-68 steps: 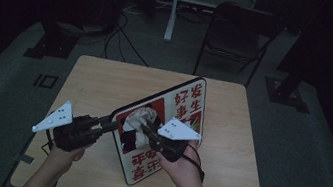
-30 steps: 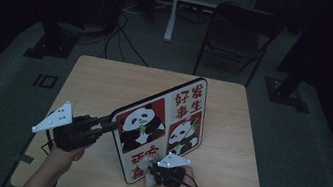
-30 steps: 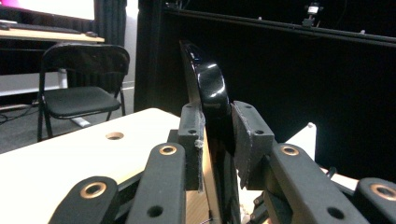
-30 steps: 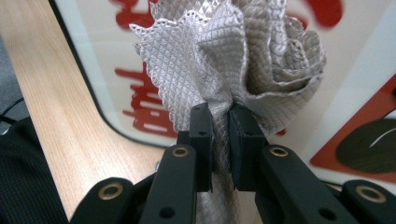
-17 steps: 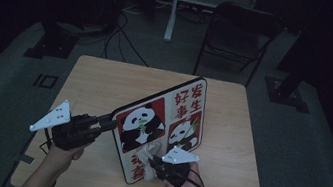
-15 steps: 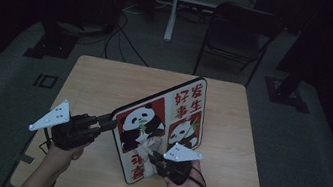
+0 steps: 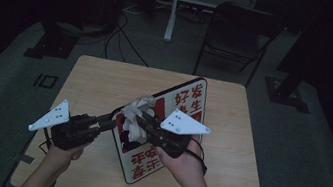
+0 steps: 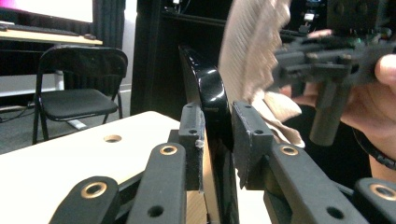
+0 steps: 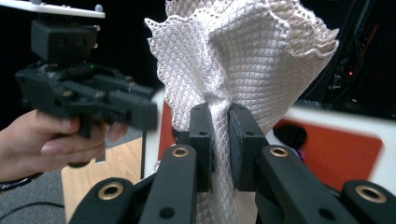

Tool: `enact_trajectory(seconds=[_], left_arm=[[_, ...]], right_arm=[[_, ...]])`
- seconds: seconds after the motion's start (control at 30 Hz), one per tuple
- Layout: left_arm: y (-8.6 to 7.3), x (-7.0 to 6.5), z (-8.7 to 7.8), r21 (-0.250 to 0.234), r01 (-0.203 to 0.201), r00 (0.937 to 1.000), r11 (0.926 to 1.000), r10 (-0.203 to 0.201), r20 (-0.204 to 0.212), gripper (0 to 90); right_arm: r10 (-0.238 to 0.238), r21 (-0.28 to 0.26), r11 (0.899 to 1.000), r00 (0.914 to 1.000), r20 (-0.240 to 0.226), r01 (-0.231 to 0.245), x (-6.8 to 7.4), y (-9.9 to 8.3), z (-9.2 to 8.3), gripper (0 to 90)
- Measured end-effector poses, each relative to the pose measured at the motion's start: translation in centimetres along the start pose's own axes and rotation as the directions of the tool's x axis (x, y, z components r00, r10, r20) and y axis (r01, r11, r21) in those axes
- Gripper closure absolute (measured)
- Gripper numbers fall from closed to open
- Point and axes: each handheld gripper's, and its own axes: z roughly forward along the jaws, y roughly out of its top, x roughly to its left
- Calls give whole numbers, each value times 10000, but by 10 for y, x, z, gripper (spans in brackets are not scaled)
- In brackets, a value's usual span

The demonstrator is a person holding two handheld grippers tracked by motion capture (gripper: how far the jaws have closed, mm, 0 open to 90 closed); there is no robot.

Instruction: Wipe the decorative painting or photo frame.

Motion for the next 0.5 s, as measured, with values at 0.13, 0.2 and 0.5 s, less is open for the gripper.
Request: enact_trajectory(seconds=[0.13,0.2,0.5], left_arm=[[0,0,0,19,-34,10000,10000,34,63,760],[0,0,0,56,-12,10000,10000,12,6,760],[1,-1,-1,78,-38,10000,10000,38,-40,760]], right_arm=[[-129,162,9998,9999,18,129,1,6,15,810],[-166,284,9995,9998,60,164,2,5,20,810],[68,700,9975,9999,83,-73,6,-26,21,812]])
